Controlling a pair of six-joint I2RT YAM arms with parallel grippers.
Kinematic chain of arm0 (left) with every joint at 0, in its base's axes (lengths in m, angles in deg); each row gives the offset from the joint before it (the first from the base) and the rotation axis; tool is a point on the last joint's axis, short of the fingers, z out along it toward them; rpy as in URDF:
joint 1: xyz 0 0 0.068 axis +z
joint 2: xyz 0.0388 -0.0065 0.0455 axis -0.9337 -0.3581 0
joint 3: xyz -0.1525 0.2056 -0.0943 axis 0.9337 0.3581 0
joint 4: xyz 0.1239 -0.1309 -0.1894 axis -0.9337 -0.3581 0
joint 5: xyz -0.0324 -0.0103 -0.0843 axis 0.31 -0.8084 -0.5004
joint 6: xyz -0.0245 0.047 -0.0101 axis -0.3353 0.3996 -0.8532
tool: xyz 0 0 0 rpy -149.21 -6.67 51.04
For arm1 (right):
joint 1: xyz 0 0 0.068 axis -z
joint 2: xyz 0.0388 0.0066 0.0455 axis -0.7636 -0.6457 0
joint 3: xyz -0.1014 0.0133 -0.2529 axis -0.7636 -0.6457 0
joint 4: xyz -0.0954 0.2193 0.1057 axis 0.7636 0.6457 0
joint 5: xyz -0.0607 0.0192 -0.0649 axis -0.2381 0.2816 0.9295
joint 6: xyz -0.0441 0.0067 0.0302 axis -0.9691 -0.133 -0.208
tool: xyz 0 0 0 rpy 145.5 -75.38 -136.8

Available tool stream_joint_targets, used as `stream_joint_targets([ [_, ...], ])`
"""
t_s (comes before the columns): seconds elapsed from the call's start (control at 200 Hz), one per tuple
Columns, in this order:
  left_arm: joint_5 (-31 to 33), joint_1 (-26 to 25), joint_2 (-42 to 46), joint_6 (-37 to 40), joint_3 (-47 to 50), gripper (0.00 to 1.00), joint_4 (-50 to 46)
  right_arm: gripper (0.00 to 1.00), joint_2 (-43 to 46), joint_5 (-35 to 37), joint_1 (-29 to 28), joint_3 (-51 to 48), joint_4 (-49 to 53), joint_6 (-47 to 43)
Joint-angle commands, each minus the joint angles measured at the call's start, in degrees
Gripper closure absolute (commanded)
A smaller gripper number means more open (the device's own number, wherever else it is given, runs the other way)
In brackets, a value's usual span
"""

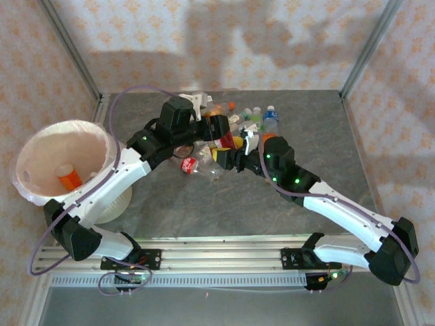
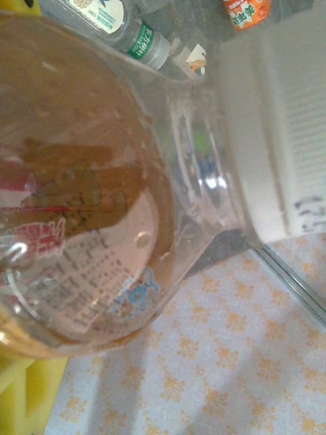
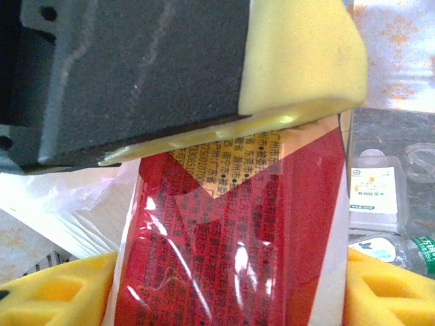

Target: Put the plastic bottles in the bin

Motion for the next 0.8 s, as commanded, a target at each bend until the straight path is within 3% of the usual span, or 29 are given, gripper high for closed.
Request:
stream_joint_targets([
  [0.0,-1.06,-0.3,2.86,2.92,0.7,0.44,2.39,0.29,1.39,-1.4,-0.31,1.44,-0.37,0.9],
  [0.47,5.7,0.26,4.49,5.73,-0.47,0.5,-0.86,0.11,3.18,-3.12,-0.31,2.7,6.48,-6.1],
  [0.625,6.83,0.88,5.55,5.74,-0.07,0.51,-1.08,0.0,4.26,-2.94,-0.31,2.72,7.83,-7.93],
  [0.796,8.99,1.91,7.79,5.35,1.07,0.52,-0.95,0.01,5.72,-2.39,-0.31,2.36,8.69,-9.68],
])
